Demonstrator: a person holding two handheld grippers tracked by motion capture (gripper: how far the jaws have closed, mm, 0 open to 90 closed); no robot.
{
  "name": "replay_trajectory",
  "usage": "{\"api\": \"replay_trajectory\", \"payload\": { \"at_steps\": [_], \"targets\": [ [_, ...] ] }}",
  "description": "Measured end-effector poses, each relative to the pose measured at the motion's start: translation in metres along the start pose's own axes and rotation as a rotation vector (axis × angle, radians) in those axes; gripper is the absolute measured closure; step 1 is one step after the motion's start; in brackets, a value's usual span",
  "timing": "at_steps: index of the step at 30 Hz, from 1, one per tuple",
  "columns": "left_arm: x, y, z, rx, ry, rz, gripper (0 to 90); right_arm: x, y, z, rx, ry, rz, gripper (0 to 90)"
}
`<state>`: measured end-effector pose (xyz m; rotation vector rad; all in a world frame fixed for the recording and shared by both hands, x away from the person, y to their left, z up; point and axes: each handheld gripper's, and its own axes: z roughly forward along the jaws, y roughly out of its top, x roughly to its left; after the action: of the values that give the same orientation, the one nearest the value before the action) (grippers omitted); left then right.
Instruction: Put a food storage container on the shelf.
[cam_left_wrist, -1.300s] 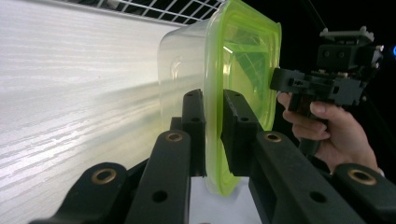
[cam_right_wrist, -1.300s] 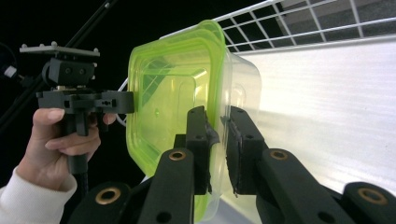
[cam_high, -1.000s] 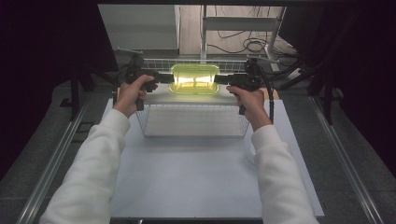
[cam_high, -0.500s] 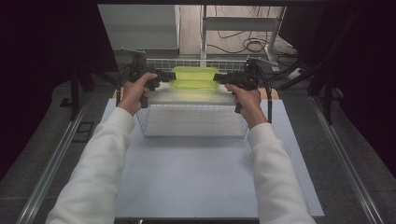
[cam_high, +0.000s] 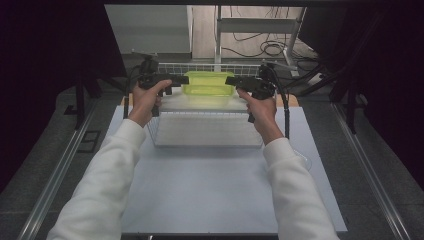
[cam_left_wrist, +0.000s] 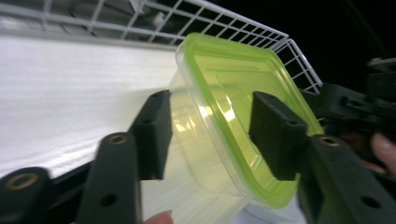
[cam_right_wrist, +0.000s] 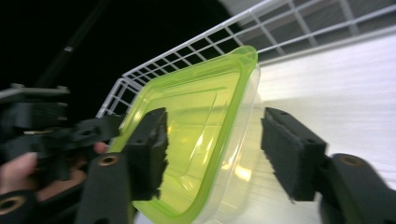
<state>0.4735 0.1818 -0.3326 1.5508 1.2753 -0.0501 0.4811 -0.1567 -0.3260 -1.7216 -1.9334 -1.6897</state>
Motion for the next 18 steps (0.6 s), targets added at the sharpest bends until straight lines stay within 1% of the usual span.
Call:
{"api": "replay_trajectory", "payload": {
  "at_steps": [1, 2, 5, 7, 8, 9, 10, 11, 12, 13, 14, 16, 18],
  "targets": [
    [-0.002, -0.001, -0.002, -0.012, 0.004, 0.014, 44.1, 0.003, -0.001, -0.003, -0.013, -0.030, -0.019, 34.4],
    [-0.005, -0.001, -0.005, -0.024, 0.011, 0.031, 41.7, 0.005, -0.001, -0.006, -0.026, -0.049, -0.034, 32.2],
    [-0.014, -0.004, -0.014, -0.037, 0.034, 0.097, 37.3, 0.010, -0.002, -0.016, -0.045, -0.090, -0.084, 28.4],
    [-0.021, -0.008, -0.021, -0.036, 0.037, 0.140, 34.9, 0.012, -0.003, -0.024, -0.047, -0.081, -0.107, 27.6],
    [-0.024, -0.010, -0.023, -0.038, 0.037, 0.154, 33.7, 0.013, -0.004, -0.028, -0.047, -0.076, -0.118, 27.3],
    [-0.029, -0.015, -0.029, -0.044, 0.033, 0.174, 33.0, 0.013, -0.004, -0.031, -0.045, -0.072, -0.131, 26.9],
    [-0.030, -0.016, -0.032, -0.047, 0.032, 0.181, 32.0, 0.014, -0.005, -0.039, -0.040, -0.060, -0.159, 26.4],
    [-0.033, -0.021, -0.037, -0.050, 0.030, 0.192, 31.3, 0.014, -0.006, -0.041, -0.036, -0.056, -0.167, 26.2],
    [-0.036, -0.025, -0.042, -0.047, 0.032, 0.213, 30.3, 0.014, -0.007, -0.047, -0.032, -0.044, -0.188, 26.2],
    [-0.039, -0.031, -0.048, -0.045, 0.038, 0.239, 29.0, 0.014, -0.009, -0.053, -0.022, -0.037, -0.210, 26.0],
    [-0.040, -0.035, -0.051, -0.045, 0.033, 0.249, 27.8, 0.014, -0.012, -0.059, -0.014, -0.029, -0.235, 25.9],
    [-0.043, -0.048, -0.060, -0.043, 0.019, 0.269, 27.4, 0.013, -0.016, -0.069, 0.000, -0.025, -0.265, 25.8],
    [-0.046, -0.062, -0.069, -0.038, 0.023, 0.302, 26.9, 0.013, -0.022, -0.080, 0.016, -0.033, -0.315, 25.7]
  ]
}}
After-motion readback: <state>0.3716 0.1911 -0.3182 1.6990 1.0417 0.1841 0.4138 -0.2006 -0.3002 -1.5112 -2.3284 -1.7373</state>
